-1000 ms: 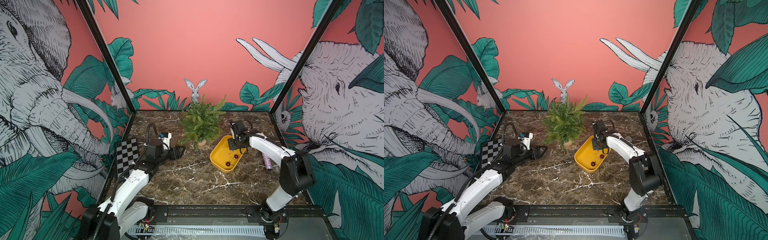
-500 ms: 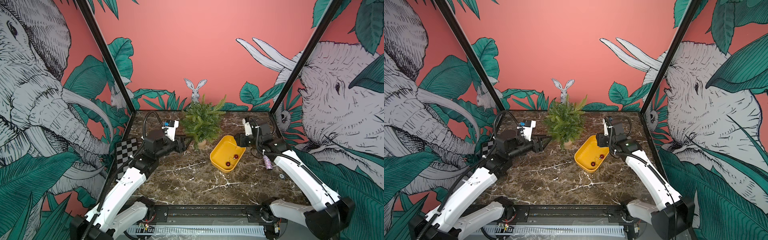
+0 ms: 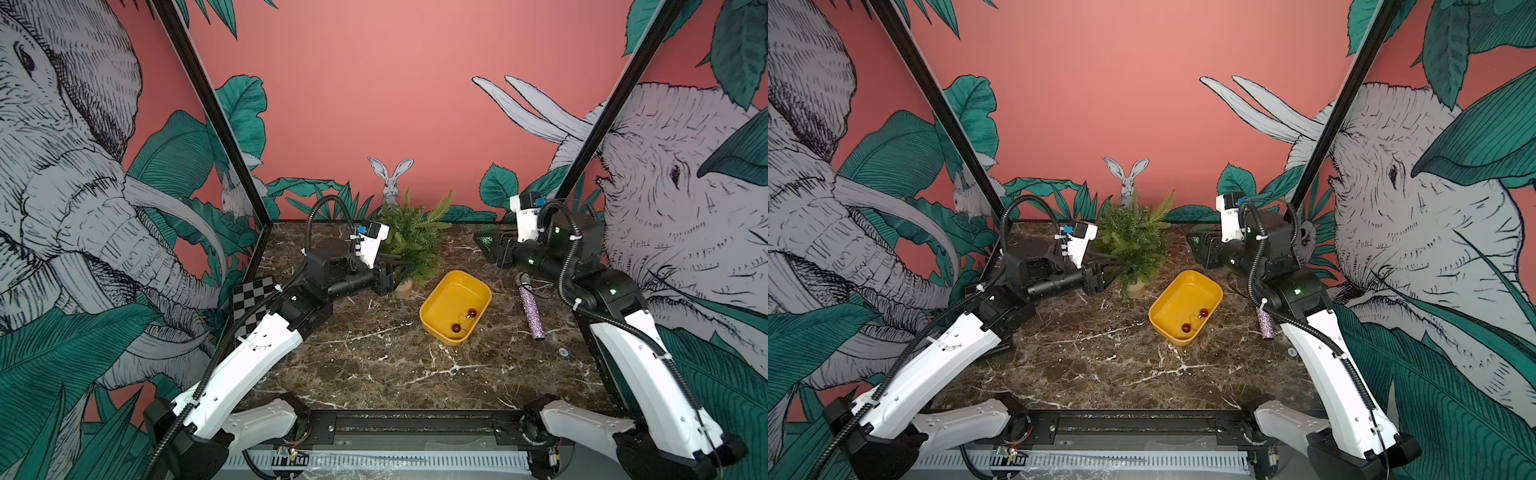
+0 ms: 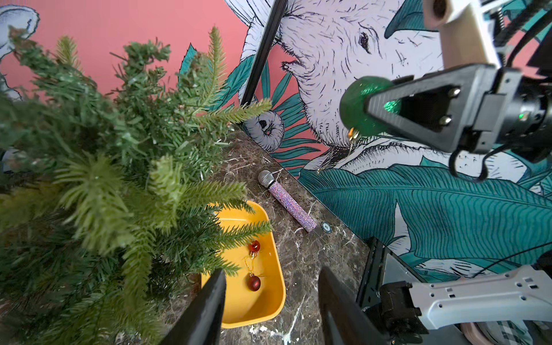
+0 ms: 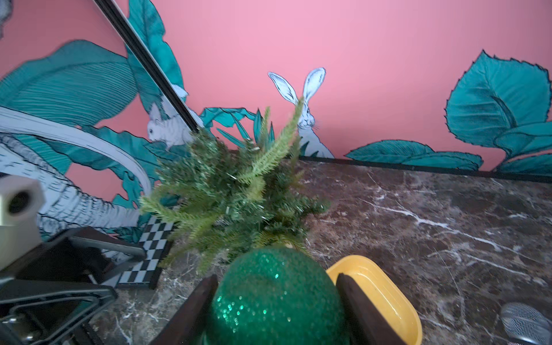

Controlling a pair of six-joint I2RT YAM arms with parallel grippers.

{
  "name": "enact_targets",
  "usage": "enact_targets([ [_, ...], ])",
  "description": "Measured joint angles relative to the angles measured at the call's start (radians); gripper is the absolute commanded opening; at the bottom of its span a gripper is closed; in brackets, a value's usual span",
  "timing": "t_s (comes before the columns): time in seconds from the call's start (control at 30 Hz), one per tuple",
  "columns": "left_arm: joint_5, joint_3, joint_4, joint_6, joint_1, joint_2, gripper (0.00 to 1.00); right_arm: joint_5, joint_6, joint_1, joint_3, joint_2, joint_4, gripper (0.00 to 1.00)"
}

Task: Decorate the small christmas tree with ornaments
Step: Pick up an ornament from the container, then hang an ornament on the christmas tree.

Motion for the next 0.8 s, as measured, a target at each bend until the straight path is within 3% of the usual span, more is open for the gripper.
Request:
enact_targets([
  [0.4, -0.098, 0.308, -0.145, 0.140, -0.067, 0.114, 0.47, 0.003, 0.069, 0.086, 0.403, 0.284, -0.126, 0.50],
  [0.8, -0.161, 0.435, -0.214, 0.224, -0.110, 0.236, 0.43, 0.040, 0.103, 0.164, 0.666, 0.462, -0.200, 0.50],
])
